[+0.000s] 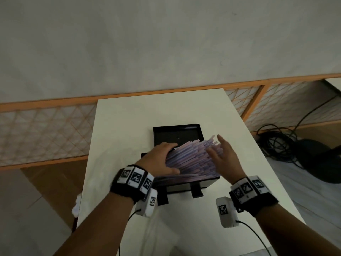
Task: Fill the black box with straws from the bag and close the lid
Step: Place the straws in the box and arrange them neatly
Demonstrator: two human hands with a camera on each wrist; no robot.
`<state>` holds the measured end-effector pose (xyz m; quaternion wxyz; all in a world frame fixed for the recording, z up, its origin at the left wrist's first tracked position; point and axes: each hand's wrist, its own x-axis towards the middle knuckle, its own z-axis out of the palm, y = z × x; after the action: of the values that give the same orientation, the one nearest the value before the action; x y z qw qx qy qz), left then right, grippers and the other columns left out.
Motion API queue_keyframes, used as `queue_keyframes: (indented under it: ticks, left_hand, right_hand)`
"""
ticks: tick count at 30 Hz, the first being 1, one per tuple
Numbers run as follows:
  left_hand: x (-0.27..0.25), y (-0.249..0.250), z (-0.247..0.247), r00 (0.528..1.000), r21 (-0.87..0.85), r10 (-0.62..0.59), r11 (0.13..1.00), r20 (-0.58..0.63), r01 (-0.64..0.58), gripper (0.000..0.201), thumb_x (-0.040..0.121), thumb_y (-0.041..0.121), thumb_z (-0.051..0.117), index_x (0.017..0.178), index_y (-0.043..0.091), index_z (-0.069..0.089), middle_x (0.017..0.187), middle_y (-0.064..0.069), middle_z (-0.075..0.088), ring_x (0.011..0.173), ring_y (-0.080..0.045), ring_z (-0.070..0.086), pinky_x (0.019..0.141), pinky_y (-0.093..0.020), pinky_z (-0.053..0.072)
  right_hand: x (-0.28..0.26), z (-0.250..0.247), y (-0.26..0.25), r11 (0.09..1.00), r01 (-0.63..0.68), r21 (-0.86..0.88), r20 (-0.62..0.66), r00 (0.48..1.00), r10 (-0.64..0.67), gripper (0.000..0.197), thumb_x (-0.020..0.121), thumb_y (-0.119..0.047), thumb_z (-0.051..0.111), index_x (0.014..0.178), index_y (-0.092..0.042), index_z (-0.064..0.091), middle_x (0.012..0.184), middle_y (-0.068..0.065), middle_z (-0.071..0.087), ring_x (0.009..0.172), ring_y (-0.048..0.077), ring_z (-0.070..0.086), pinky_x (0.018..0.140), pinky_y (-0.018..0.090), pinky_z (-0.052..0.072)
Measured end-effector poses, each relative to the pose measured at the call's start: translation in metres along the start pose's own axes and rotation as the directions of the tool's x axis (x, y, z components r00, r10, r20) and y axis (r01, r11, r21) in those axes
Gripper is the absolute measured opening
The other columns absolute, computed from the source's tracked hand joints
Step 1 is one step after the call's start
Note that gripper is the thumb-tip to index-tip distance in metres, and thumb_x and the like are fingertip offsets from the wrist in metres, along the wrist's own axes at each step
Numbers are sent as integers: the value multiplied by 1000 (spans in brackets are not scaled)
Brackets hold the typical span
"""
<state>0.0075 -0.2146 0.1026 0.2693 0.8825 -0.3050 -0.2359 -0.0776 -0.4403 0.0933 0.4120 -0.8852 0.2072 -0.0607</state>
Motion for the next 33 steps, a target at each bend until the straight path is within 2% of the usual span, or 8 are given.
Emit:
queue_keyframes:
  ticks: [4,10,15,22,26,29,31,33]
  left_hand:
    - [8,2,18,999,146,4,989,35,-9,96,64,46,80,142,27,26,134,1,33,126,-17,27,107,-31,30]
    - [6,-9,25,998,111,-8,994,56,2,92,65,42,80,140,24,29,141,-1,36,130,-18,35,110,-33,33]
    - [7,-9,36,993,28,-39,999,109,36,94,68,45,76,143,22,25,137,-6,39,125,-22,45,107,-36,39]
    - [8,3,21,994,57,-67,996,89,62,50,78,27,71,120,13,48,119,-8,57,108,-23,55,86,-25,41]
    - [9,8,15,994,75,-77,995,80,71,38,81,22,66,112,8,49,110,-12,60,99,-25,59,75,-24,41]
    - [11,11,13,990,55,-104,994,91,99,38,78,22,67,110,9,51,107,-13,57,96,-26,59,77,-24,43]
    - [12,12,14,985,31,-112,994,127,109,46,71,28,68,112,15,52,106,-12,52,96,-26,59,81,-26,45]
    - [13,13,14,980,22,-98,995,171,95,59,66,33,65,120,18,49,110,-10,51,101,-24,58,88,-30,48]
  right_hand:
    - [0,5,2,999,28,17,-84,996,-26,54,88,-22,63,136,-6,44,132,15,51,122,26,49,96,21,32]
    - [-7,7,-4,983,63,173,-94,994,-47,54,87,-26,64,135,-10,46,130,8,51,120,18,49,96,21,35]
    - [-8,10,-5,984,67,163,-50,997,-60,73,76,-28,76,138,-11,42,134,7,46,123,15,44,95,14,30]
    - [-4,13,-7,992,80,95,-76,994,-73,59,75,-27,77,128,-14,52,130,10,48,119,19,48,92,10,29]
    - [-5,21,-12,983,93,158,-189,980,-62,36,79,-20,74,113,-10,65,117,10,57,100,10,51,75,-8,28]
    - [-5,26,-11,961,67,267,-277,961,10,21,79,-16,72,99,-10,70,105,6,61,90,9,53,75,-1,35]
    - [-6,28,-10,926,7,378,-304,946,117,10,82,-11,68,91,-15,69,100,7,64,83,11,56,76,14,43]
    - [-6,30,-3,886,-36,461,-317,927,203,12,83,-7,63,86,-17,67,86,6,64,71,15,55,69,24,46]
